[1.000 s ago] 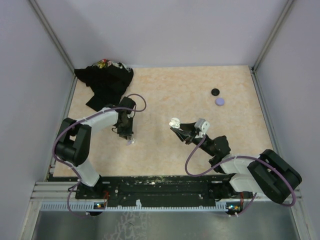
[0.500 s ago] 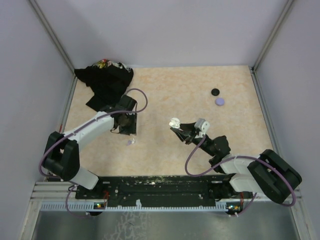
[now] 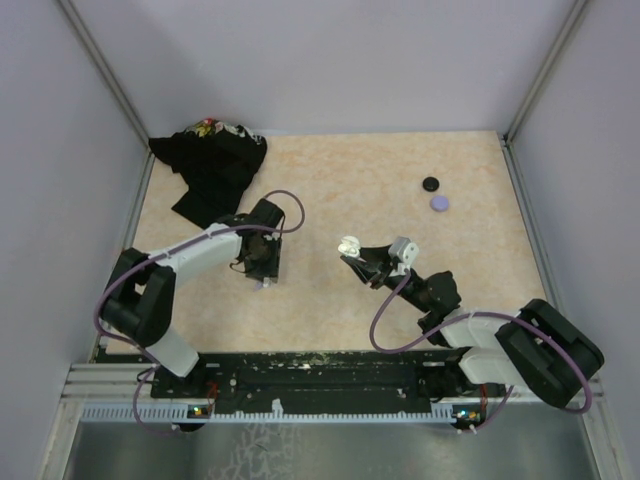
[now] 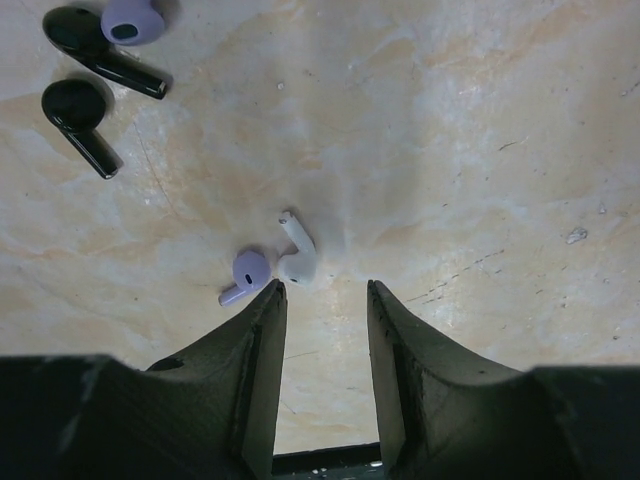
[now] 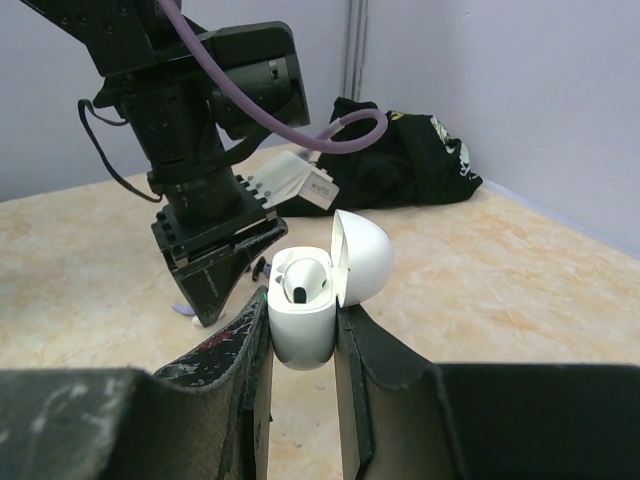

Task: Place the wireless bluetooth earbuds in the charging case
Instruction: Adjust the earbud at the center of the board.

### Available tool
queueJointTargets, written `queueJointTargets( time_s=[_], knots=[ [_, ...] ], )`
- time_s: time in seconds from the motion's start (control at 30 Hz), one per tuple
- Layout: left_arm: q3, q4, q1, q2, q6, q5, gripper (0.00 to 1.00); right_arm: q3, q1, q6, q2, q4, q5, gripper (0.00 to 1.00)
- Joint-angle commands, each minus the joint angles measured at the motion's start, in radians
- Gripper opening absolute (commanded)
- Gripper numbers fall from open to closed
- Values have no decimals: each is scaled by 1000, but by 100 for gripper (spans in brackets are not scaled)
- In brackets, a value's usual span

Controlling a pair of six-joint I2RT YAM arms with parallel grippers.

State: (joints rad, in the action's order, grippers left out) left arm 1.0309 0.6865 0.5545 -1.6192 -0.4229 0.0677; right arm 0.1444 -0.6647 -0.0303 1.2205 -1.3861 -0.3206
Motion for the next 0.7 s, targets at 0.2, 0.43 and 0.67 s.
queueJointTargets(
  time_s=[0.2,0.43,0.67],
  knots=[
    [-61,-34,3,-31,-2,12,42,23,-2,-17,-20,-51,-16,0],
    [-44,-61,6,-50,12,5,40,21,-3,-17,-26,-48,-16,0],
    [-10,-56,5,-92,20,44,39,20,-3,-16,-34,-43,-16,0]
  ],
)
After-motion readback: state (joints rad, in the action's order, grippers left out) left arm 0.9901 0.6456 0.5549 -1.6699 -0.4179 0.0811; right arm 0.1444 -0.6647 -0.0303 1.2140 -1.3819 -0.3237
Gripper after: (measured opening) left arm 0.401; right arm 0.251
